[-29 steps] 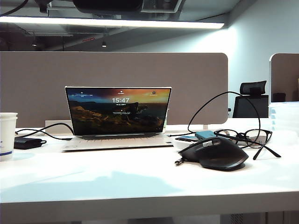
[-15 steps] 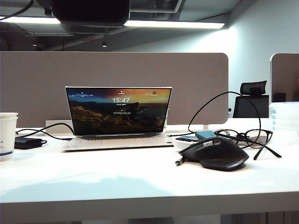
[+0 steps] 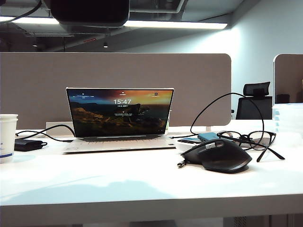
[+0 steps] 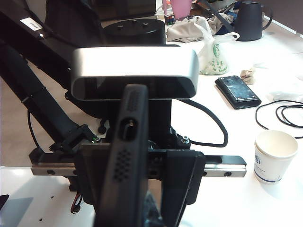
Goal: Pick up the black phone, pick up the charger plug, insert the charger plug into the phone's charging port, and finally place the connected phone back on the desk.
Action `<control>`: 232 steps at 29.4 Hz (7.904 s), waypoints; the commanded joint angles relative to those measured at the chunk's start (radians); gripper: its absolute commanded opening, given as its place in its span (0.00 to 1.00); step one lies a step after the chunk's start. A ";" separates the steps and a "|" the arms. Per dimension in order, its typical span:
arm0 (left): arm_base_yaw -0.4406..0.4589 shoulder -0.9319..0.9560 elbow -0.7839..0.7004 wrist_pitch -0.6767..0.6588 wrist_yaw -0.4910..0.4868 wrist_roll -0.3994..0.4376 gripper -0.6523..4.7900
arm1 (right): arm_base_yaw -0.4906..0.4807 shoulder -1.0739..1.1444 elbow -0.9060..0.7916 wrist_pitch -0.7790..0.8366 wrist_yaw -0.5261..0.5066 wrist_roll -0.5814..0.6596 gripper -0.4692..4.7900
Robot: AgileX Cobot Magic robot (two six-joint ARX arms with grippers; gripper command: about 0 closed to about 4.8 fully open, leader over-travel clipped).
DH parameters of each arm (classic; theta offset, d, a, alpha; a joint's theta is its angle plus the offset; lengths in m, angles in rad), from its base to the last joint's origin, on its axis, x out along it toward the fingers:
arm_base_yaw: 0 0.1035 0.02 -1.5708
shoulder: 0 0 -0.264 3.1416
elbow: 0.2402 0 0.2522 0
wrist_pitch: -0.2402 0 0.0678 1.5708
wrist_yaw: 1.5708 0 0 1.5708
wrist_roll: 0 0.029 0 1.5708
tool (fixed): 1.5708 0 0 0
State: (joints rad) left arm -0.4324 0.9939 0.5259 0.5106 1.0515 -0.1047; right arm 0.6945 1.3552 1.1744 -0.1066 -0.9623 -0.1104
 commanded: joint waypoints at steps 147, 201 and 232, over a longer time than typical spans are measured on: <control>0.000 -0.106 0.167 -0.531 -0.517 0.236 0.11 | -0.721 0.489 0.080 0.166 0.716 0.236 0.59; 0.000 -0.106 0.167 -0.538 -0.517 0.235 0.11 | -0.721 0.663 0.388 0.433 0.563 0.208 0.08; 0.000 -0.106 0.167 -0.541 -0.517 0.235 0.11 | -0.719 0.609 0.394 0.773 0.569 0.201 0.08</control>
State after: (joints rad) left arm -0.4305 0.8928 0.6785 -0.0658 0.5301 0.1272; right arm -0.0242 1.9797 1.5639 0.6277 -0.3973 0.0959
